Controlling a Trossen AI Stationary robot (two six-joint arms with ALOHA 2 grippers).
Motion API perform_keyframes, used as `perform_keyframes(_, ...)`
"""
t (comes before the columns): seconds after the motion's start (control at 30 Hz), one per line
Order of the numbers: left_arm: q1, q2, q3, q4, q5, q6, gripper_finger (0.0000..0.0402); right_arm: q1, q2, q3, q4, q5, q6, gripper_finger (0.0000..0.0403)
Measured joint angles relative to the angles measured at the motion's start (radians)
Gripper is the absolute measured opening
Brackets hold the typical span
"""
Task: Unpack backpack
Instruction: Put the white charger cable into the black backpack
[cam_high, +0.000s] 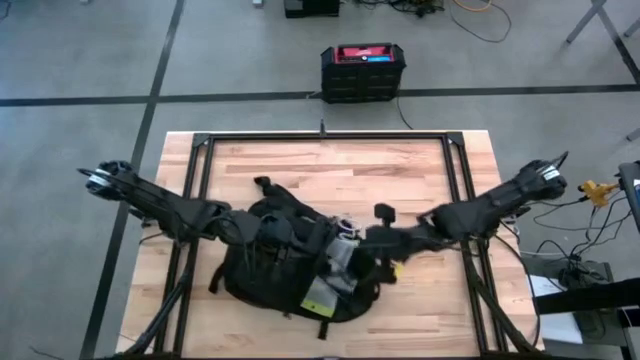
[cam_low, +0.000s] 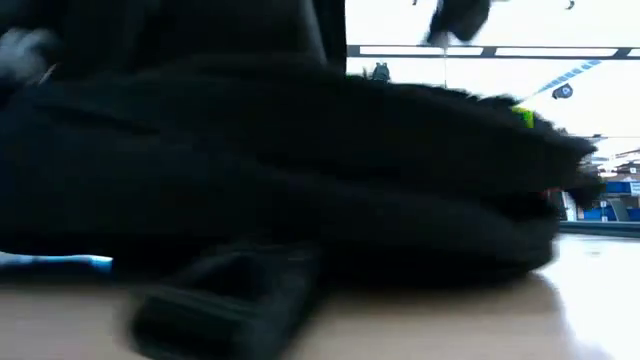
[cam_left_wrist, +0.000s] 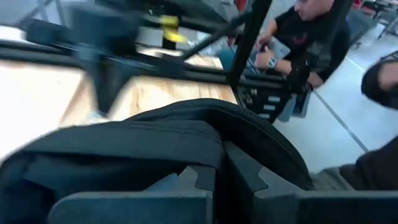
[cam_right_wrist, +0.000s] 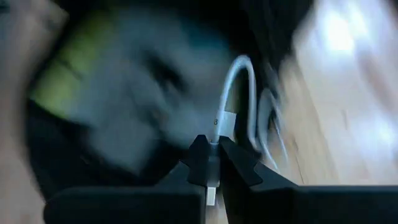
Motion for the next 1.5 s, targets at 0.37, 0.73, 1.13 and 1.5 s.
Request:
perform_keyframes(0.37,0.002,-0.011,0.044,-0.124,-0.106,0.004,0.0,0.163,0.03,0.33,0.082,0.052,-0.28,0.0001)
perform_keyframes(0.73,0.003,-0.011,0.042,-0.109,-0.097,0.009,0.0,0.096,0.173,0.293,0.077,0.054,-0.304,0.0)
perform_keyframes(1.13,-0.017,-0.016,0.081,-0.149,-0.023,-0.001,0.0,-0.057,0.514,0.277,0.283,0.104,-0.408,0.0002)
perform_keyframes(1.5,-0.017,-0.014,0.088,-0.194,-0.009,-0.017,0.0,-0.154,0.545,0.277,0.184,0.137,-0.323,0.0075)
